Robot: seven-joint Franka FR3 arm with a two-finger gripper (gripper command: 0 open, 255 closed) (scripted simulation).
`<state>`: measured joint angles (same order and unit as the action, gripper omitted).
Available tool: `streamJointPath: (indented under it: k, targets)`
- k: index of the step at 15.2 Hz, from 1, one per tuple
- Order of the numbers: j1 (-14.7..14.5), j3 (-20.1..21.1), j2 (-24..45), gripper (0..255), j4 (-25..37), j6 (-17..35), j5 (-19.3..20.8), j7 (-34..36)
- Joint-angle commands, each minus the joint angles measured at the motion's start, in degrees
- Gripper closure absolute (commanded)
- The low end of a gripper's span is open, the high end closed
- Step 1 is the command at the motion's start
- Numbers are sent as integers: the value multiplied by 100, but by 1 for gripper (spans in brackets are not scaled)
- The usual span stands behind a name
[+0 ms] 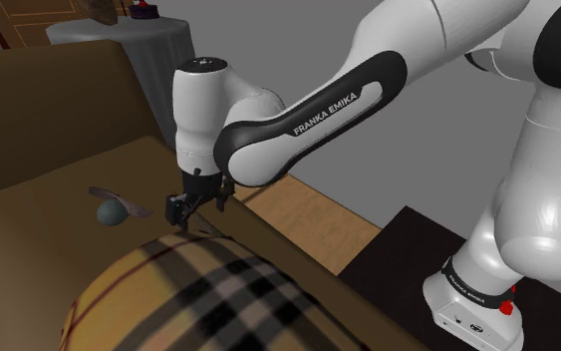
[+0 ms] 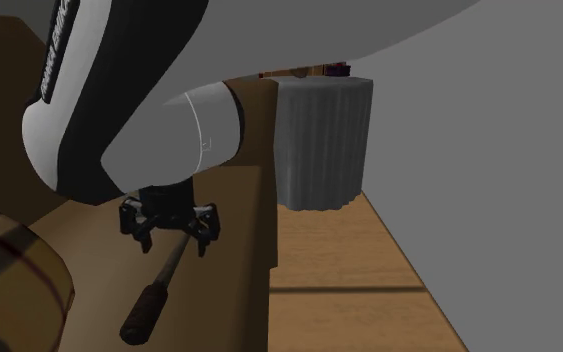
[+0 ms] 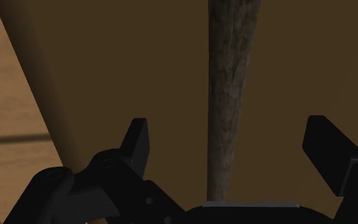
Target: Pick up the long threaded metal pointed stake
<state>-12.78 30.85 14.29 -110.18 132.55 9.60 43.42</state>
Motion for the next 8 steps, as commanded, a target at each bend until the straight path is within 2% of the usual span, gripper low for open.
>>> streamJointPath:
  k: [1,2,3,8]
  targets:
    - [-25,-17,73,0,-15,79,57,43]
    - [-25,-17,73,0,-15,79,57,43]
    - [-24,-16,71,255,-13,76,56,41]
    - [-26,-17,75,255,-12,78,58,44]
